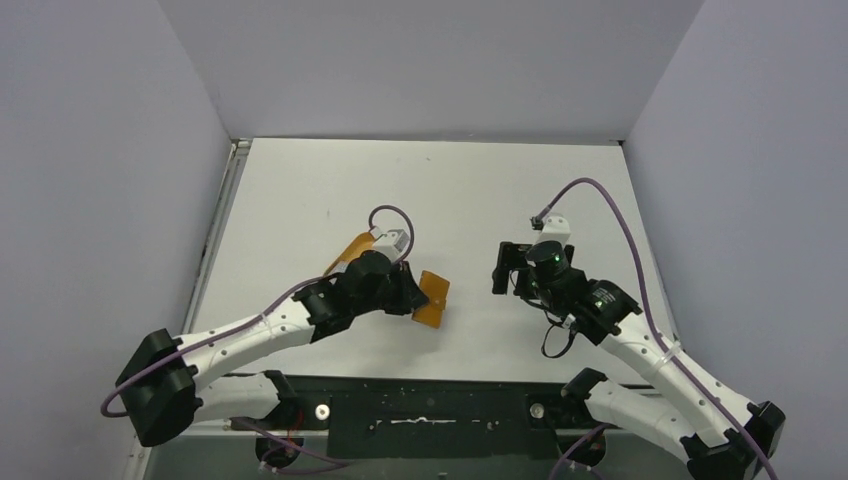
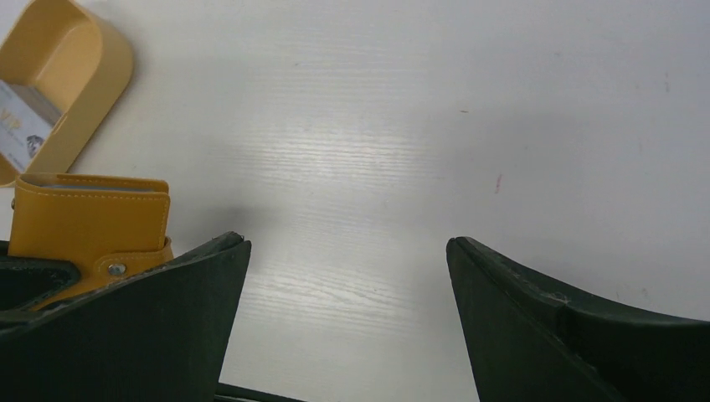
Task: Put the credit cards into the card holder
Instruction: Turn over the card holder at the center of the board.
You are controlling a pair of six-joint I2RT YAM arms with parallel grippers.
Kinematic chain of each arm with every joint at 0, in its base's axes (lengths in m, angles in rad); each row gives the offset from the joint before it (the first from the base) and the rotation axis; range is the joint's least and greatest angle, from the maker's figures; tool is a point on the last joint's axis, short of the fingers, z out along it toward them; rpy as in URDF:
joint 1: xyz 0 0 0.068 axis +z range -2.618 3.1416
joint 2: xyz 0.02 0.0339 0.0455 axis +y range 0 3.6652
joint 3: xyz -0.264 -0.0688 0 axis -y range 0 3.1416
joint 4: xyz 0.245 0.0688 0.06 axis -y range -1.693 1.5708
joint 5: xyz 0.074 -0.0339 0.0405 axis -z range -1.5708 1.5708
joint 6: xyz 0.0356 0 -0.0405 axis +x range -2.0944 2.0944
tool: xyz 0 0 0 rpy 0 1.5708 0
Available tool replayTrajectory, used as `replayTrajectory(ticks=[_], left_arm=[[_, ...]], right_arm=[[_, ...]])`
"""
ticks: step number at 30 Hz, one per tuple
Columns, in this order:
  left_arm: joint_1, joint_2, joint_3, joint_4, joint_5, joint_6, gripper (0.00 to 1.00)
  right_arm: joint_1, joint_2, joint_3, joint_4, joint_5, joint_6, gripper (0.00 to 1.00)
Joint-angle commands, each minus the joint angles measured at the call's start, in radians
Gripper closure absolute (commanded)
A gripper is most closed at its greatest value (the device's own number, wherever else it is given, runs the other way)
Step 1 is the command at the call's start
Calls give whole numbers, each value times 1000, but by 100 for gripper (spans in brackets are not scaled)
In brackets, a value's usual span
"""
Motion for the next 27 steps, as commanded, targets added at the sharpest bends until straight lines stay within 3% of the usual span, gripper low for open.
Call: replayTrajectory(ticks=[1, 5, 16, 21, 27], left_arm=[[-5, 82, 63, 54, -156, -71, 100], [-9, 179, 91, 93, -173, -122, 100], [-16, 348, 174, -24, -223, -184, 99], [-15, 370, 184, -71, -229, -186, 77], [-15, 367, 182, -99, -232, -179, 65]], right_arm=[[6, -32, -10, 21, 162, 67, 8], [6, -26, -29, 17, 177, 91, 7], [8, -40, -59, 42, 125, 27, 6], [8, -33, -60, 41, 103, 5, 7], [7, -9, -69, 59, 51, -19, 7]])
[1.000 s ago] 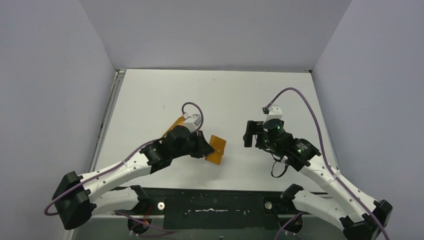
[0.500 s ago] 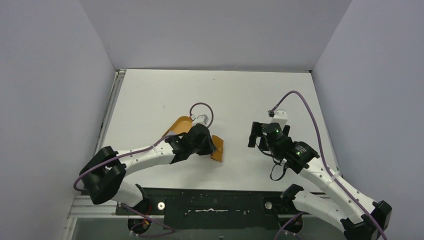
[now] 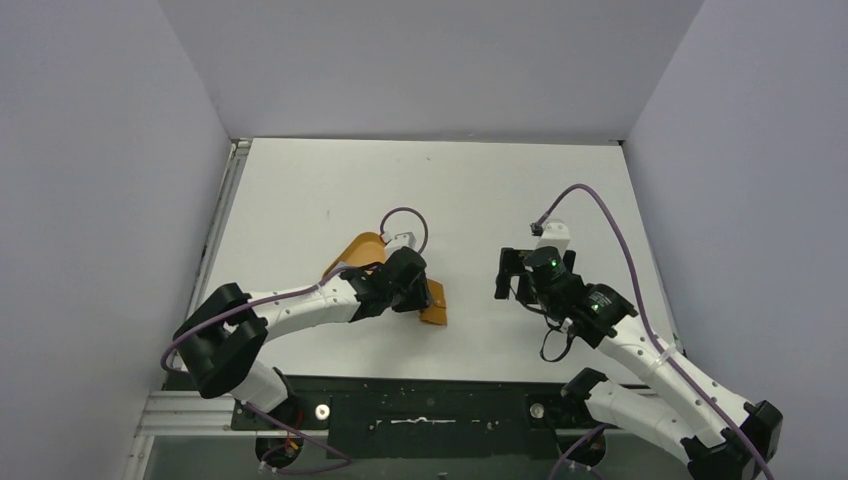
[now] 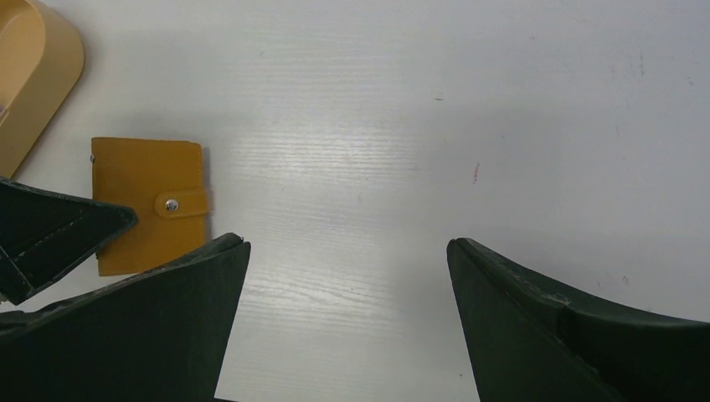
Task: Put the credit cards into the card holder
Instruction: Turn over the card holder at the center of the board.
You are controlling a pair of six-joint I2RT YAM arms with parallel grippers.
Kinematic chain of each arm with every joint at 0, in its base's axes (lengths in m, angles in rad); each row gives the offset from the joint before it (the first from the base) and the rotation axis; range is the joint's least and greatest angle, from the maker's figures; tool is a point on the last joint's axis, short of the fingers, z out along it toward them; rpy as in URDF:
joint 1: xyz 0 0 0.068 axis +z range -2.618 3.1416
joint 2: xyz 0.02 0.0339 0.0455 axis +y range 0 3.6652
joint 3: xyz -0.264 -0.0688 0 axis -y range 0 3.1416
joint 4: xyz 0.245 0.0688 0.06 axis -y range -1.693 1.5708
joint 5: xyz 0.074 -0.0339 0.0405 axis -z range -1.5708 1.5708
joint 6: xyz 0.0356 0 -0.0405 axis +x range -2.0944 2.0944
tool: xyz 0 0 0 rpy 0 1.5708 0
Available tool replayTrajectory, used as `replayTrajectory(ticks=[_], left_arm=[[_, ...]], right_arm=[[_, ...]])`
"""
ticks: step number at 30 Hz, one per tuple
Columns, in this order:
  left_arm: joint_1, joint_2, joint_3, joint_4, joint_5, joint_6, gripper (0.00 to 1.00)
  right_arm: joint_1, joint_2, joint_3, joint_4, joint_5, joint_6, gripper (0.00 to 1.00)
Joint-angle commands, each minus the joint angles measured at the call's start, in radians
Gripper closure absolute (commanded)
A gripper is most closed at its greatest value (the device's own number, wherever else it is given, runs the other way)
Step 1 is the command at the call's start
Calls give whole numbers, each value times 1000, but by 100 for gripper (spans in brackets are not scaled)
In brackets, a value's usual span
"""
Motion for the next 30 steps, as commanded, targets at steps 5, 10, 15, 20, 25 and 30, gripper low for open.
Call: replayTrajectory(ticks=[5, 10, 15, 20, 25, 30], left_arm=[[-5, -48, 26, -40, -45, 10, 58], [-6, -99, 10, -83, -75, 24, 54], [-14, -172, -23, -117, -115, 30, 51], [-8, -204, -80, -38, -84, 25, 52], [51, -136, -92, 109, 59, -4, 70], [100, -70, -122, 255, 156, -60, 85]], right_arm=[[8, 40, -13, 92, -97, -38, 7], [14, 72, -16, 128, -166, -50, 9], [51, 117, -18, 182, -198, -47, 12], [175, 224, 13, 259, -135, -43, 18], [260, 372, 72, 337, -83, -24, 28], [282, 494, 114, 394, -81, 8, 40]])
